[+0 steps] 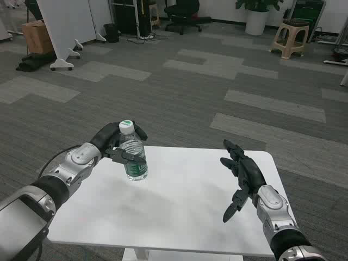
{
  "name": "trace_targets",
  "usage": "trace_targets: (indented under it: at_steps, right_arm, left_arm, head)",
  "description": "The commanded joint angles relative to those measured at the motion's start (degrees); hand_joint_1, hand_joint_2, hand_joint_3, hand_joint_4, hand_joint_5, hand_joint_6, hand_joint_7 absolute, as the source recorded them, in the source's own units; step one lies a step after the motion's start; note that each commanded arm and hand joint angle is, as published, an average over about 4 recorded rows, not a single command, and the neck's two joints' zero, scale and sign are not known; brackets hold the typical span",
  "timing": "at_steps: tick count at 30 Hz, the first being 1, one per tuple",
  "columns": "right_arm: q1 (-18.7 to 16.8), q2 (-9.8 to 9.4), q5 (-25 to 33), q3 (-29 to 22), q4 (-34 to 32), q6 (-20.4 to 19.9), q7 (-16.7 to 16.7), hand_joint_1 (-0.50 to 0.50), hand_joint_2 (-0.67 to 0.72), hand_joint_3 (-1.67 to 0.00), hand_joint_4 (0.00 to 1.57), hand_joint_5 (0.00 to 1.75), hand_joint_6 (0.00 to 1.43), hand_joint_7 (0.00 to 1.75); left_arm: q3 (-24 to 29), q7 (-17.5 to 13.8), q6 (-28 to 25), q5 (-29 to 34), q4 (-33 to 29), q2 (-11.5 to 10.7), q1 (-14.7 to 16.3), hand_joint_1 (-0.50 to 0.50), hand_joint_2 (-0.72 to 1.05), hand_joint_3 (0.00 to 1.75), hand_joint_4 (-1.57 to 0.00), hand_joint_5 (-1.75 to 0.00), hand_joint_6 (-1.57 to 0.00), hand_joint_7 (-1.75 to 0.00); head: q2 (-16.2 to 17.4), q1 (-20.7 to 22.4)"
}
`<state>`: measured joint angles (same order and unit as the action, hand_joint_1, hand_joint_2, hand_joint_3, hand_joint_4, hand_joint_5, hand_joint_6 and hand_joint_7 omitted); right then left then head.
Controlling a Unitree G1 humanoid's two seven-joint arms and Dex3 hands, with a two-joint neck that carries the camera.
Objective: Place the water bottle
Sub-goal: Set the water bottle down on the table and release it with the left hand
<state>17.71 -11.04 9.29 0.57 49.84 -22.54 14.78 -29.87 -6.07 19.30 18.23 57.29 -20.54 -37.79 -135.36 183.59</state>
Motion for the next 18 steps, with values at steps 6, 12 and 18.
trace_targets:
  at_steps: [6, 12, 18]
  right_arm:
    - [-0.66, -0.47, 0.29, -0.48, 0.25, -0.67, -0.01, -0.08, 0.66, -0.16, 0.0, 0.68, 0.0, 0.0]
    - [-0.66, -0.47, 0.29, -0.48, 0.25, -0.67, -0.01, -0.1, 0.66, -0.14, 0.0, 0.68, 0.0, 0.0]
    - [-0.66, -0.47, 0.29, -0.48, 0.25, -0.67, -0.01, -0.08, 0.66, -0.12, 0.0, 0.68, 0.0, 0.0]
  left_arm:
    - [2.16, 0.36, 4.96, -1.79, -2.18, 0.07, 1.14, 0.5, 0.65, 0.09, -1.5, -1.75, -1.26, -1.19]
    - [2.07, 0.36, 5.0, -1.79, -2.18, 0.07, 1.14, 0.5, 0.69, 0.07, -1.5, -1.75, -1.26, -1.19]
    - [0.67, 0.56, 7.18, -2.94, -2.18, 0.13, 1.14, 0.5, 0.69, 0.09, -1.5, -1.75, -1.26, -1.19]
  head:
    - [-1.02, -0.16]
    - [-1.13, 0.02]
    - [2.73, 0.22]
